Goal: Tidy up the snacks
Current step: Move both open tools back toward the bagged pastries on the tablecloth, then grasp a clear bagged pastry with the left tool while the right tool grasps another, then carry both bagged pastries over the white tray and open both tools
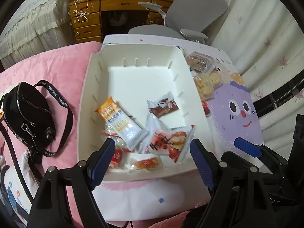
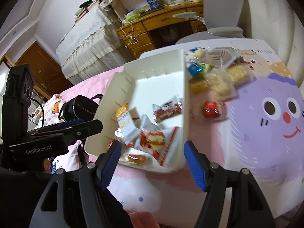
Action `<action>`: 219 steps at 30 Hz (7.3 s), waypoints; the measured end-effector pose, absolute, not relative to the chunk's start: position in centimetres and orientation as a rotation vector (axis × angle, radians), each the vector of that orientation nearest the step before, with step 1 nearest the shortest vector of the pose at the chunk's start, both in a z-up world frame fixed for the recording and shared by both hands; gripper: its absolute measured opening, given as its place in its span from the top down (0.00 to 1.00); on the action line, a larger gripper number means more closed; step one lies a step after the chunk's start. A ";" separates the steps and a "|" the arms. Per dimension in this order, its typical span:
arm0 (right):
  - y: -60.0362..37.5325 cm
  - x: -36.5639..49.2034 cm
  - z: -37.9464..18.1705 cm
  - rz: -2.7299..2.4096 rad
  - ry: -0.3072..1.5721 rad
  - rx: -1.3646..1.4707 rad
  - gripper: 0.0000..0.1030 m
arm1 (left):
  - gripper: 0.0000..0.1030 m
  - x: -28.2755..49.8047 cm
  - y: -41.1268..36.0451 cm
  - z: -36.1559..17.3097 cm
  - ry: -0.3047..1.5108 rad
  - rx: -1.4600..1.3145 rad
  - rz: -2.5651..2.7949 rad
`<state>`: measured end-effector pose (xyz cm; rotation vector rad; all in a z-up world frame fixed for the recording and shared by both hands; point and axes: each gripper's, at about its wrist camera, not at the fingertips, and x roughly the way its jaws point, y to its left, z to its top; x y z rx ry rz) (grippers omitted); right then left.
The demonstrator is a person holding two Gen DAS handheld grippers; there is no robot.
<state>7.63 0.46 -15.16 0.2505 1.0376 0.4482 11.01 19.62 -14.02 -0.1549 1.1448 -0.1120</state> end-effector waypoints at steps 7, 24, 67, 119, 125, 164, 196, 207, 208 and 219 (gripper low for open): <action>-4.5 7.1 -14.0 0.414 1.027 0.236 0.29 | 0.20 11.1 15.0 -12.8 1.126 -0.169 -0.103; -17.2 10.4 -13.1 0.465 1.050 0.120 0.24 | 0.20 12.3 2.5 -13.2 1.119 -0.268 -0.018; -17.3 27.1 -22.9 0.592 0.880 -0.135 0.13 | 0.20 28.7 0.6 -25.9 1.230 -0.556 0.260; -10.0 29.7 -27.1 0.625 0.818 -0.310 0.13 | 0.64 27.5 3.2 -24.9 1.204 -0.587 0.309; -9.9 29.5 -27.0 0.616 0.833 -0.337 0.16 | 0.64 26.0 2.7 -23.8 1.181 -0.585 0.309; -13.1 11.8 -22.1 0.706 1.128 -0.138 0.21 | 0.64 8.7 1.6 -15.9 1.095 -0.414 0.169; 2.5 10.6 -10.9 0.683 0.886 0.063 0.21 | 0.64 10.9 19.9 -8.7 0.962 -0.198 -0.076; 5.6 12.7 -10.4 0.598 0.771 0.161 0.21 | 0.63 13.9 25.5 -9.9 0.982 -0.194 -0.099; 5.7 13.0 -10.7 0.573 0.770 0.169 0.20 | 0.57 14.1 25.6 -10.2 0.994 -0.196 -0.102; 3.8 13.8 -13.1 0.467 0.863 0.230 0.20 | 0.32 14.7 25.2 -11.2 1.055 -0.213 -0.150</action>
